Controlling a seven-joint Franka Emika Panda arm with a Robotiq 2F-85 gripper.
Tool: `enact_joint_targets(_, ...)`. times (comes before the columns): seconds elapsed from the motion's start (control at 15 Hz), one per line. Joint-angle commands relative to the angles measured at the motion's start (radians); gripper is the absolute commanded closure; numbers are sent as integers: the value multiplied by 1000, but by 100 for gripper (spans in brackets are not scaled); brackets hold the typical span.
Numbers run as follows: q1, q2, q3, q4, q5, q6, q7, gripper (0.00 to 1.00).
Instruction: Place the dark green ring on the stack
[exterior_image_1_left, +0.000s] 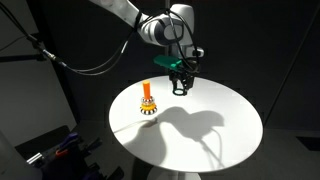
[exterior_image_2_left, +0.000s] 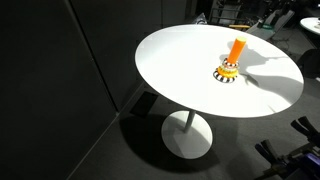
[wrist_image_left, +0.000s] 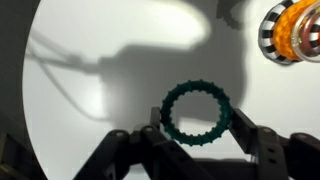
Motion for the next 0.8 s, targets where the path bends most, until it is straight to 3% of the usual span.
enact_joint_targets(0.0,7,-109,19,-101,17,-18,-29,55)
enact_joint_targets(0.73,56,-267,64,-270,61,41,-68,55)
